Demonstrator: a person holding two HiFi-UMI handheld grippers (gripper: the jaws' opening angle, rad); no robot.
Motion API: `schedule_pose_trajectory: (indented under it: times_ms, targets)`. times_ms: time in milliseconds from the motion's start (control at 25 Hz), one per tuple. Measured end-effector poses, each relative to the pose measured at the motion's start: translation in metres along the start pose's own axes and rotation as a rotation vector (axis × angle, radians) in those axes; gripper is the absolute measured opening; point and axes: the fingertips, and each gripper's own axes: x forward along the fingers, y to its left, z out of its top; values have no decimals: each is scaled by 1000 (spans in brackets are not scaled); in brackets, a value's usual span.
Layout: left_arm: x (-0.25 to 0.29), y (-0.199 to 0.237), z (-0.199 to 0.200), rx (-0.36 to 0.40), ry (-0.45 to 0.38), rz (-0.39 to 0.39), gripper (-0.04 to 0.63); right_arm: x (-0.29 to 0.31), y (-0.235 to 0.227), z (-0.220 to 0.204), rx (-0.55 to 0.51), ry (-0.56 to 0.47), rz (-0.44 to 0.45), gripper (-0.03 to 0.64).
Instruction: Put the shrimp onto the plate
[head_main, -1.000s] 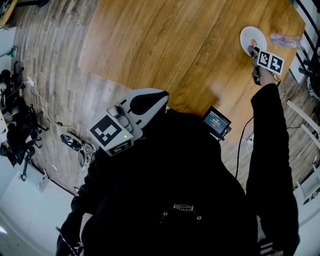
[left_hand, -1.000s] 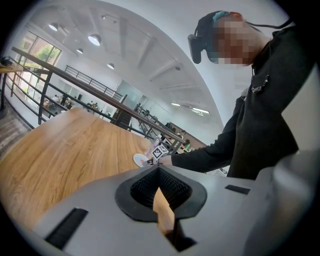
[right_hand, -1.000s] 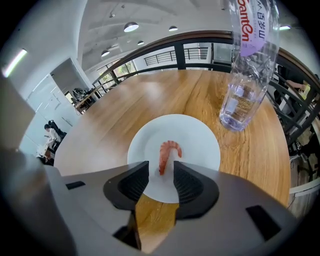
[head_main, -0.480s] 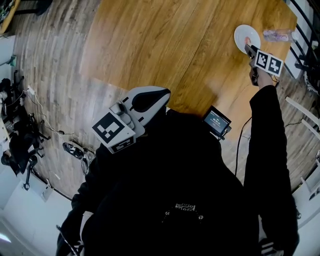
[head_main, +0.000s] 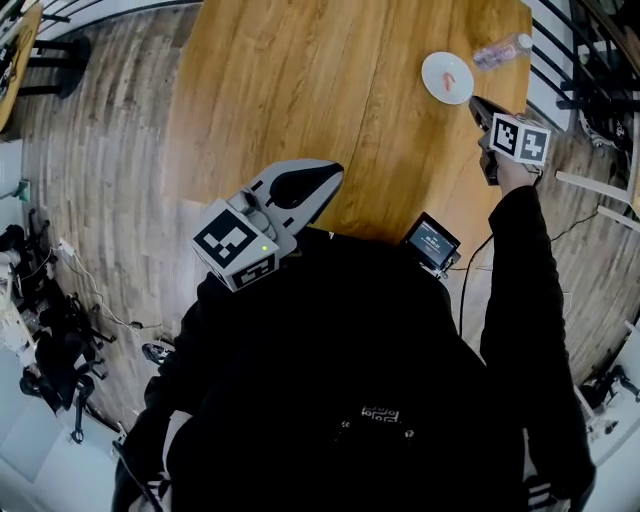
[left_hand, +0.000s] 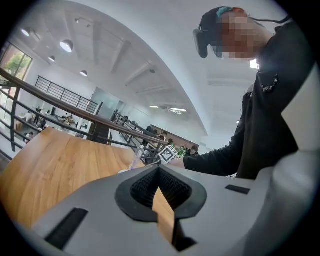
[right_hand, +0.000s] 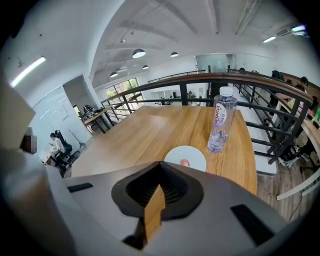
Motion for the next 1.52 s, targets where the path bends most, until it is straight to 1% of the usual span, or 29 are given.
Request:
schedule_pose_trajectory:
  times_ms: [120, 240, 360, 520, 640, 800, 960, 1080, 1520]
  targets:
    - [5, -10, 14, 40, -7, -45, 5, -31, 9, -2, 35, -35, -3, 18]
    - [15, -7, 25, 78, -5, -77, 5, -55, 25, 8, 52, -91, 20, 18]
    - [20, -8, 38, 101, -10, -99, 5, -94, 56, 25, 27, -170, 64, 18]
    - [27, -7, 50, 126, -15, -128, 5, -156, 110, 47, -14, -298, 126, 18]
    - [32, -12, 52, 142, -16, -150, 5, -194, 147, 51, -58, -381, 165, 18]
    - [42, -17, 53, 160, -21, -186, 5, -223, 177, 52, -88, -452, 176, 17]
    - [52, -30, 55, 162, -18, -244, 5, -233, 181, 50, -81, -466, 184, 17]
    - [53, -37, 55, 173, -15, -266, 5, -231, 180, 48, -77, -460, 185, 17]
    - [52, -31, 56, 163, -10, -251, 5, -221, 181, 57, -104, -444, 210, 17]
